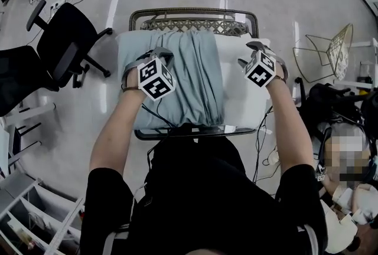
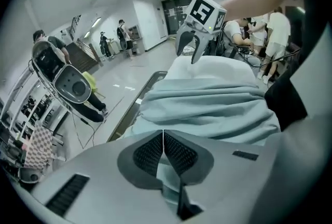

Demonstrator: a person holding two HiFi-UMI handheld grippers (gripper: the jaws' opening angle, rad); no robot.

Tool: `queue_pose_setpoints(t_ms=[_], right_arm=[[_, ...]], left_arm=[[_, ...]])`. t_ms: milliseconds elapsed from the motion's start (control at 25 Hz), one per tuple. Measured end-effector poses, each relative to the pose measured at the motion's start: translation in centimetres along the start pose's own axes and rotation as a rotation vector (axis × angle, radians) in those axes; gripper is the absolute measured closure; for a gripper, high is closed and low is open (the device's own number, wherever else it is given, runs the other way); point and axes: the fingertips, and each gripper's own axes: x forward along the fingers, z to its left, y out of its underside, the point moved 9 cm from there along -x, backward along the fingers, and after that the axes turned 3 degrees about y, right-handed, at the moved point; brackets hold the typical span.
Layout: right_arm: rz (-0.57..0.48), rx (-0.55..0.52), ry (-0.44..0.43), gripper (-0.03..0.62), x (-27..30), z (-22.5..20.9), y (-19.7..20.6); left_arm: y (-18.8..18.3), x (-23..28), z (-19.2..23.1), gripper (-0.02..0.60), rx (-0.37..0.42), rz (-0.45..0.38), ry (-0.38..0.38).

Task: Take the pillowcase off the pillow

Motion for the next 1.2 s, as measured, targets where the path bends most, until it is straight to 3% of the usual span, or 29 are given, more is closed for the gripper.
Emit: queue_pose_setpoints(t_ms=[160, 400, 800, 920, 1040, 1200], right_arm=[[-0.039, -0.006, -0.022, 0.327, -2.2, 3.6, 0.8], [-0.060, 0.009, -0.083, 0.327, -3.7, 9.8, 3.8], [-0.146, -0.010, -0.109, 0.308, -5.9, 21.1, 8.5], [-0.137, -0.051, -0.061, 0.248, -5.4, 23.8, 9.6], [-0.119, -0.115, 0.024, 0.176, -4.0, 25.4, 10.2], [-0.102, -0.185, 0.181, 0.163, -1.2, 25.9, 10.5]], left_arm=[[-0.2, -0.6, -3.9, 0.492, 0.009, -0.019, 0.045], [0.4, -2.1, -10.1, 0.463, -0.029, -0.027, 0.078], [1.7, -2.6, -21.5, 0.405, -0.147, 0.016, 0.021], [2.3, -1.8, -23.6, 0.388, -0.201, 0.017, 0.005], [2.6, -0.9, -24.3, 0.356, -0.204, 0.018, -0.051], [3.1, 0.6, -24.1, 0.361, -0.190, 0.013, -0.094]])
